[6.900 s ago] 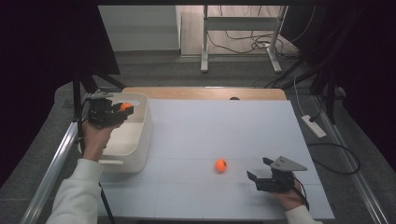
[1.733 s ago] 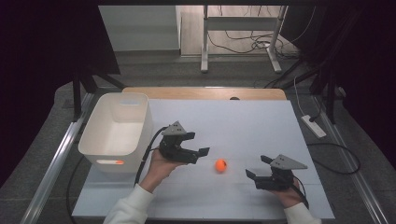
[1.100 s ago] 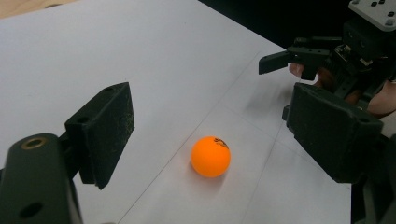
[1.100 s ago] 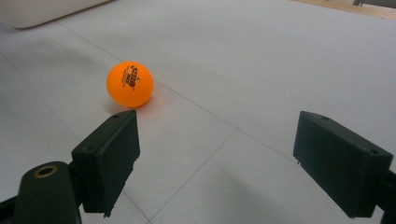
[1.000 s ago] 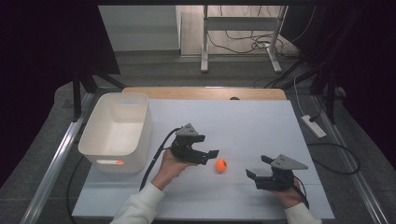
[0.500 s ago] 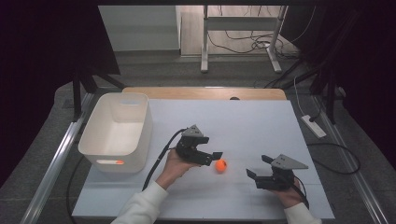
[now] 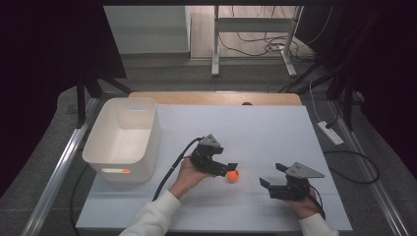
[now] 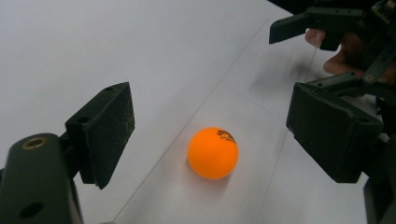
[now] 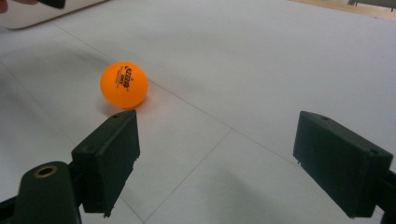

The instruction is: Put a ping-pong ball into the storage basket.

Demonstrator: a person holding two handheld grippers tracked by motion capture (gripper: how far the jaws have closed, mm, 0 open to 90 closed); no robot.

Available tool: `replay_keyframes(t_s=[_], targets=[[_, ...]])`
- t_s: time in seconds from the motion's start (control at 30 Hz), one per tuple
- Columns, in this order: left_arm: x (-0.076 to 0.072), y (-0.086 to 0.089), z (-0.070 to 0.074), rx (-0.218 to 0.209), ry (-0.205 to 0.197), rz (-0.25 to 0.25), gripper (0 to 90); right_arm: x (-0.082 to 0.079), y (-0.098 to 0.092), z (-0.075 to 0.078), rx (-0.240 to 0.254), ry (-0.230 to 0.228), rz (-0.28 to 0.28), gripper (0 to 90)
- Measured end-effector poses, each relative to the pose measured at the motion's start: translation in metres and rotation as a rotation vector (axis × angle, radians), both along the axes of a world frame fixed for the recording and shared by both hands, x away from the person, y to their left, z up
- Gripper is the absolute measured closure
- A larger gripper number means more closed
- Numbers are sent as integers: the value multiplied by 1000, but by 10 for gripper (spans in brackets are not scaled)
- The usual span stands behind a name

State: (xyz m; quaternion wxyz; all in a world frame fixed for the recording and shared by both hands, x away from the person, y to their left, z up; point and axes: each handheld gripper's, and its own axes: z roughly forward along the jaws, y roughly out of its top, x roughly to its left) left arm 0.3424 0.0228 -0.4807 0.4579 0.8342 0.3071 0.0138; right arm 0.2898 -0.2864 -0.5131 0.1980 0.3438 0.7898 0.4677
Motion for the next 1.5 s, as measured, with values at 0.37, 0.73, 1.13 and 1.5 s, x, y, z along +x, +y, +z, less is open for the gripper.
replay_keyframes(t_s=[0.37, 0.73, 1.13, 1.5], targets=[[1, -8, -8, 51, 13, -14, 159, 0, 0, 0, 4, -1, 1, 144], [3, -16, -18, 89, 29, -36, 159, 0, 0, 0, 2, -1, 0, 144], [4, -22, -27, 141, 46, -54, 152, 0, 0, 0, -1, -1, 1, 144], [4, -31, -37, 187, 52, -60, 153, 0, 0, -1, -8, 1, 1, 144]])
